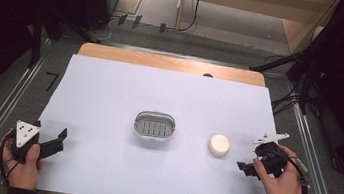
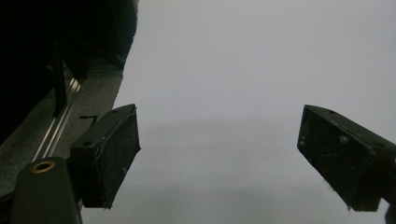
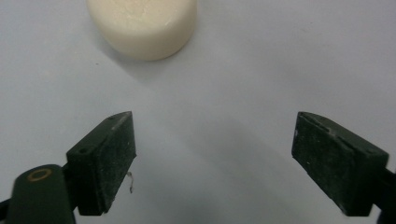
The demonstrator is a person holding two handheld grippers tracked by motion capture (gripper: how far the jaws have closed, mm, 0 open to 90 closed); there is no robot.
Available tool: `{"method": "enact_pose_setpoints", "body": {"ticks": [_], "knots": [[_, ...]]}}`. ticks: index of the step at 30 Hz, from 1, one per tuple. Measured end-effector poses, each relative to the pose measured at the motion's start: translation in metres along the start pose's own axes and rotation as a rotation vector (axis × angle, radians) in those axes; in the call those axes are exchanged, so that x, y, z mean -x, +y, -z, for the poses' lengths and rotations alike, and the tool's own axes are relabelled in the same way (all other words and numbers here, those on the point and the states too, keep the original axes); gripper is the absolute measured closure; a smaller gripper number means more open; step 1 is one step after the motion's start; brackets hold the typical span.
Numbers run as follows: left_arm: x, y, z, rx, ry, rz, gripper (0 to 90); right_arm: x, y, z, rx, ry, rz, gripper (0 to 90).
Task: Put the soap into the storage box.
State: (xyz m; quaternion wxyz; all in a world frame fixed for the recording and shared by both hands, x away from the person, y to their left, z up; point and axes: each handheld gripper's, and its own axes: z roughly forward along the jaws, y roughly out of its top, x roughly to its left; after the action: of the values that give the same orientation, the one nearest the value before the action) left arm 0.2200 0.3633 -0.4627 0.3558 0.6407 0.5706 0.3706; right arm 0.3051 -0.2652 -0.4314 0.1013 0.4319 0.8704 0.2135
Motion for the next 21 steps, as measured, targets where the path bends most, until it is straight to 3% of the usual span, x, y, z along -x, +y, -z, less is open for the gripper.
{"method": "enact_pose_setpoints", "body": {"ticks": [9, 21], "knots": [[0.000, 0.000, 0.000, 0.002, -0.003, -0.002, 13.6, -0.005, 0.012, -0.006, -0.026, 0.001, 0.012, 5.4], [0.000, 0.000, 0.000, 0.002, -0.005, -0.003, 13.6, -0.013, 0.024, -0.014, -0.029, 0.035, 0.021, 5.5]]}}
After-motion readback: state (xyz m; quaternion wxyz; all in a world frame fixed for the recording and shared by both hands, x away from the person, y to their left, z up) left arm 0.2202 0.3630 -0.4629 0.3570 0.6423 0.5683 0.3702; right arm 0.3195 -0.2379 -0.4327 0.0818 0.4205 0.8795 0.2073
